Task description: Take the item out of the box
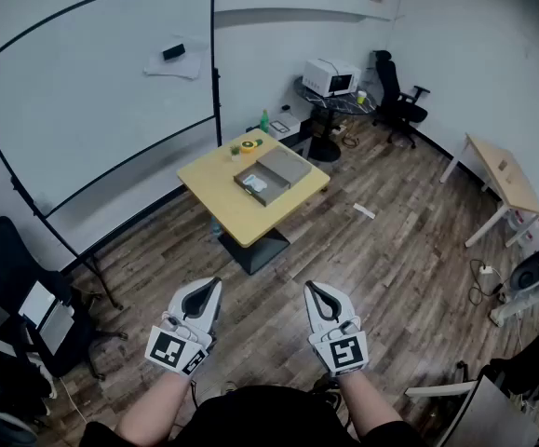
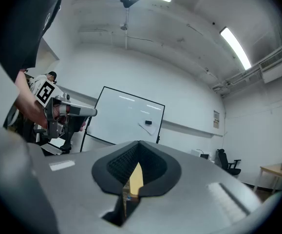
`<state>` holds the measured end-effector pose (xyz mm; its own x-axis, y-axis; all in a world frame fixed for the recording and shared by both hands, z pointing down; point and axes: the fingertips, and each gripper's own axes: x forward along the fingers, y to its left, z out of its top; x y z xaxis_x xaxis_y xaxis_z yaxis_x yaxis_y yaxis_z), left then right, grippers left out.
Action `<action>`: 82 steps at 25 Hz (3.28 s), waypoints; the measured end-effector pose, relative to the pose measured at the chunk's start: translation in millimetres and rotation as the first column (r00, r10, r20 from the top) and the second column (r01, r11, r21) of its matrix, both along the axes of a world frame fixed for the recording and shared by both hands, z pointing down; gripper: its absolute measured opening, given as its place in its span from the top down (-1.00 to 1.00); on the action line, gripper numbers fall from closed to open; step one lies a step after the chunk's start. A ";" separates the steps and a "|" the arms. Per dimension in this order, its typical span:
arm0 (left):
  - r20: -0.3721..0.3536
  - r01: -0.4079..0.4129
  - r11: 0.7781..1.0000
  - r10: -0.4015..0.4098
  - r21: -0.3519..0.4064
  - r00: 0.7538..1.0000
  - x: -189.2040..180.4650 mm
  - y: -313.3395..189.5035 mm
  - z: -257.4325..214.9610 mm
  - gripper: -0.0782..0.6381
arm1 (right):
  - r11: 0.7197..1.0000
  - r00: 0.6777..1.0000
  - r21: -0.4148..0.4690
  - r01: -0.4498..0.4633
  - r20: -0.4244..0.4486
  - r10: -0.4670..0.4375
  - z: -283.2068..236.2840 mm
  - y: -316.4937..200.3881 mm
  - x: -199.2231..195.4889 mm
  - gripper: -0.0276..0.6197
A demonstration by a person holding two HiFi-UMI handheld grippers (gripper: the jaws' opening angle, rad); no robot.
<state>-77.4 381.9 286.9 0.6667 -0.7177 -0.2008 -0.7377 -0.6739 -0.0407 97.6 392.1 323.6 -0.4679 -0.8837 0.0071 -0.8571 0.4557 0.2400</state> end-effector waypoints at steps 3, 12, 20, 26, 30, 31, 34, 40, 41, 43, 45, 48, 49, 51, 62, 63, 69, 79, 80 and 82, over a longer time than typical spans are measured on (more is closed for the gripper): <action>-0.003 -0.003 1.000 0.003 0.001 1.000 0.4 -0.4 -1.1 0.78 | 1.000 1.000 0.001 0.007 -0.014 -0.007 -0.1 -0.1 -1.3 0.90; -0.001 -0.013 1.000 0.013 -0.009 1.000 -0.6 1.2 2.6 0.78 | 1.000 0.999 0.001 0.006 0.052 -0.006 -2.6 2.0 5.5 0.89; 0.002 -0.011 1.000 0.011 -0.020 1.000 3.8 1.3 7.8 0.78 | 0.996 0.997 -0.078 0.036 0.077 -0.030 12.1 -1.4 7.6 0.23; 0.004 0.010 0.999 -0.010 -0.037 1.000 19.9 -1.9 19.9 0.78 | 0.994 0.991 -0.092 0.051 0.132 -0.038 14.8 -10.5 27.8 -0.93; 0.009 0.050 0.998 -0.049 -0.040 0.999 32.5 -7.1 27.4 0.78 | 0.991 0.990 -0.115 0.068 0.134 -0.053 21.4 -18.9 49.7 -0.93; 0.013 0.059 0.997 -0.059 -0.040 0.998 36.1 -9.9 29.1 0.78 | 0.991 0.989 -0.112 0.075 0.138 -0.059 22.0 -21.8 54.7 -0.93; 0.020 0.083 0.995 -0.082 -0.048 0.996 48.3 -18.0 36.6 0.78 | 0.990 0.987 -0.105 0.093 0.143 -0.078 26.2 -33.0 68.5 -0.93; 0.027 0.120 0.990 -0.119 -0.072 0.993 52.9 -40.7 48.6 0.78 | 0.986 0.982 -0.106 0.127 0.152 -0.111 36.2 -66.8 72.1 -0.93; 0.026 0.123 0.990 -0.122 -0.073 0.992 53.2 -47.3 50.2 0.78 | 0.986 0.981 -0.100 0.134 0.151 -0.118 36.3 -73.8 71.1 -0.93; 0.020 0.127 0.989 -0.126 -0.071 0.992 53.3 -63.8 51.9 0.78 | 0.985 0.980 -0.093 0.145 0.152 -0.130 36.8 -91.5 68.9 -0.93; 0.015 0.125 0.990 -0.125 -0.067 0.992 51.5 -83.8 53.7 0.78 | 0.984 0.979 -0.094 0.150 0.153 -0.135 37.9 -112.8 65.2 -0.93; 0.003 0.116 0.990 -0.116 -0.074 0.993 42.2 -120.9 60.5 0.78 | 0.984 0.977 -0.101 0.149 0.167 -0.131 40.8 -150.8 56.0 -0.93; -0.001 0.112 0.991 -0.112 -0.079 0.994 37.9 -135.6 62.9 0.78 | 0.984 0.976 -0.101 0.149 0.176 -0.129 41.0 -165.0 52.4 -0.93; -0.007 0.103 0.991 -0.104 -0.090 0.995 29.6 -168.7 66.6 0.78 | 0.984 0.976 -0.106 0.144 0.179 -0.124 41.5 -195.5 45.3 -0.93; -0.005 0.009 0.992 -0.010 -0.124 1.000 -3.5 -402.6 62.9 0.78 | 0.982 0.989 -0.161 0.101 0.124 -0.082 33.0 -420.3 -6.5 -0.93; -0.006 0.002 0.992 -0.002 -0.129 1.000 -5.4 -421.7 64.0 0.78 | 0.980 0.989 -0.171 0.101 0.124 -0.080 34.3 -438.9 -10.9 -0.93; -0.022 -0.047 0.987 0.044 -0.152 0.999 -10.6 -513.7 68.8 0.78 | 0.970 0.993 -0.226 0.088 0.097 -0.068 44.9 -529.9 -22.3 -0.93; -0.024 -0.002 0.988 -0.002 -0.153 1.000 2.1 -579.2 65.1 0.78 | 0.958 0.989 -0.246 0.148 0.062 -0.137 45.7 -605.6 -14.4 -0.93; -0.025 0.013 0.988 -0.017 -0.155 1.000 3.4 -582.0 65.9 0.78 | 0.954 0.987 -0.253 0.161 0.060 -0.150 47.9 -609.3 -13.9 -0.93; -0.029 0.032 0.986 -0.037 -0.166 0.999 5.8 -585.8 67.7 0.78 | 0.946 0.983 -0.269 0.182 0.061 -0.172 50.3 -615.4 -13.3 -0.93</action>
